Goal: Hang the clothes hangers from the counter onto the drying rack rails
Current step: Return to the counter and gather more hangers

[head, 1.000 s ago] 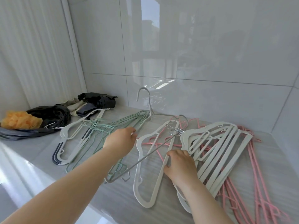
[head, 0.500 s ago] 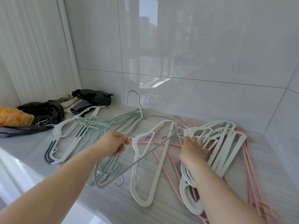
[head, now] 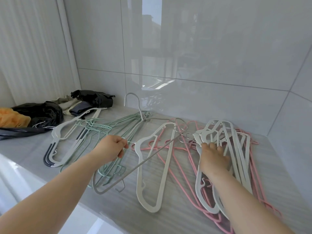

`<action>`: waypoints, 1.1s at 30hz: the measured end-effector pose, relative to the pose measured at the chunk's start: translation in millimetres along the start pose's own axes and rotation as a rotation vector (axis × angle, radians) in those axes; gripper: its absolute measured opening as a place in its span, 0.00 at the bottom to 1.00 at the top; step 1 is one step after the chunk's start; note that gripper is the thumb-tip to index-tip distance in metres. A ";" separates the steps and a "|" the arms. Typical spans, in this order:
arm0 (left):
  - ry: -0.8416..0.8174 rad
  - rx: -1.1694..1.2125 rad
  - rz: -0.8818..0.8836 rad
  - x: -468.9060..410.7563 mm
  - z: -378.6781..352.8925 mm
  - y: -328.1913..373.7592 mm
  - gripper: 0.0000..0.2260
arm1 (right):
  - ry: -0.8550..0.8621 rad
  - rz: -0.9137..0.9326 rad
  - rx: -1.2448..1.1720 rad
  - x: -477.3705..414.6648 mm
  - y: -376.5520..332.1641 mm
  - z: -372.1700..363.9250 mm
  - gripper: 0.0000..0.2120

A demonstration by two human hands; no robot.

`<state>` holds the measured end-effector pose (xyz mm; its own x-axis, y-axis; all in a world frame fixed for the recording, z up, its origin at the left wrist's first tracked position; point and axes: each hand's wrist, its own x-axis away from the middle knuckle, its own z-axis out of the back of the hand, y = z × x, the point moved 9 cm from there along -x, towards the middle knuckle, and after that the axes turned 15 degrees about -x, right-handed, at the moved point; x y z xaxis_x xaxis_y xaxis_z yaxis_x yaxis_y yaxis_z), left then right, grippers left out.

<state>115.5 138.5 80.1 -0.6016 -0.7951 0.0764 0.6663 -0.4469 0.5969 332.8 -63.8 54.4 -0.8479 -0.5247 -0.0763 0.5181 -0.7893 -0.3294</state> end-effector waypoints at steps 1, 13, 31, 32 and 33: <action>0.020 -0.027 -0.015 1.0 2.5 2.2 0.16 | 0.007 -0.008 0.008 1.6 4.8 1.9 0.23; 0.097 -0.206 -0.117 16.5 15.5 5.2 0.15 | 0.075 0.130 -0.159 -14.0 -15.9 25.3 0.20; 0.119 -0.162 -0.021 8.8 21.2 -23.1 0.14 | 0.145 0.294 -0.103 -93.8 -68.2 -17.7 0.17; 0.108 -0.147 -0.002 7.5 19.9 -24.5 0.14 | 0.155 0.295 -0.161 -94.2 -66.8 -15.7 0.17; 0.096 -0.127 0.018 6.1 18.1 -25.7 0.14 | 0.165 0.296 -0.219 -94.4 -65.5 -13.2 0.16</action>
<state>86.8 152.5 79.7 -0.5484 -0.8362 0.0055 0.7303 -0.4757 0.4903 377.4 41.6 70.8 -0.6813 -0.6472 -0.3419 0.7217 -0.5158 -0.4617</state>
